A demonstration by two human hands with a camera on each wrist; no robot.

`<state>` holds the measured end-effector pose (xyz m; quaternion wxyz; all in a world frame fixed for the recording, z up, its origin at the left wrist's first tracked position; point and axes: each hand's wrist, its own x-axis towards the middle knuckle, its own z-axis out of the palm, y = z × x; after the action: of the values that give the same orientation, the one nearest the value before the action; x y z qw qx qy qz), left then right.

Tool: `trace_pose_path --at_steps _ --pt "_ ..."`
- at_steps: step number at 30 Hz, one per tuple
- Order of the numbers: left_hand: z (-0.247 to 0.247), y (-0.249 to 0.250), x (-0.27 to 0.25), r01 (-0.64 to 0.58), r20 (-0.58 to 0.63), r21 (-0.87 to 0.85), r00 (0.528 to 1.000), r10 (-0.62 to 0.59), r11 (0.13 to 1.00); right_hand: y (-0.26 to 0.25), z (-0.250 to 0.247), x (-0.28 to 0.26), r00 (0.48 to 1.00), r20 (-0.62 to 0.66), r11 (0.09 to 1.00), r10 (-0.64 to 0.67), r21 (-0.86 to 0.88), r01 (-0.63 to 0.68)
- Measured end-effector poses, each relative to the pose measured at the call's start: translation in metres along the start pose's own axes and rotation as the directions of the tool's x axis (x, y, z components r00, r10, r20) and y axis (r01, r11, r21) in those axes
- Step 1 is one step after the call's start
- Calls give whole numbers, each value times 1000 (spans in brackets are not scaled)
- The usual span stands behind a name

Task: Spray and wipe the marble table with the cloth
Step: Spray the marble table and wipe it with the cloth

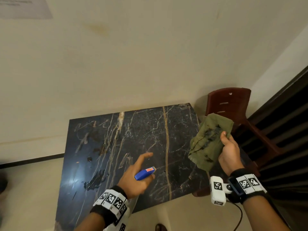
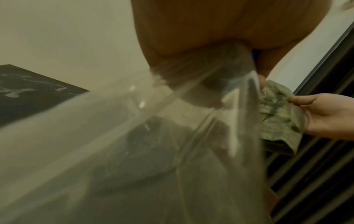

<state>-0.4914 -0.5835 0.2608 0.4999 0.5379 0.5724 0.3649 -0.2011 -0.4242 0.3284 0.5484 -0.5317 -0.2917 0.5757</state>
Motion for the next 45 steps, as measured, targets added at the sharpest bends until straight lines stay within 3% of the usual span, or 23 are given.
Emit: trace_pose_path --at_steps 6,10,12,14,17,25,31,40,45 --pt "-19 -23 -39 16 -35 -63 999 -18 998 14 27 -2 998 63 1000 27 -17 -26" --pt "-40 -44 -79 27 -192 -7 981 -28 1000 27 46 -3 994 100 999 46 -29 -43" --pt "-49 -56 -99 106 -373 82 925 -68 991 32 55 -3 992 111 998 53 -38 -49" --pt "-58 -72 -119 205 -547 85 827 -126 975 39 67 -7 988 137 997 65 -52 -58" --pt "-67 -88 -146 310 -669 37 714 -208 950 48 84 -13 980 182 995 86 -69 -74" --pt "-58 -96 -196 329 -724 -51 638 -262 943 61 115 -27 961 257 990 101 -119 -72" --pt "-56 -100 -223 373 -798 -162 496 -344 914 77 126 -30 941 307 983 140 -158 -94" --pt "-70 -93 -209 187 -773 -163 586 -243 969 101 136 -46 913 348 954 211 -278 -115" --pt "-85 -89 -185 77 -799 -120 584 -143 990 111 129 -49 906 330 909 266 -400 -121"
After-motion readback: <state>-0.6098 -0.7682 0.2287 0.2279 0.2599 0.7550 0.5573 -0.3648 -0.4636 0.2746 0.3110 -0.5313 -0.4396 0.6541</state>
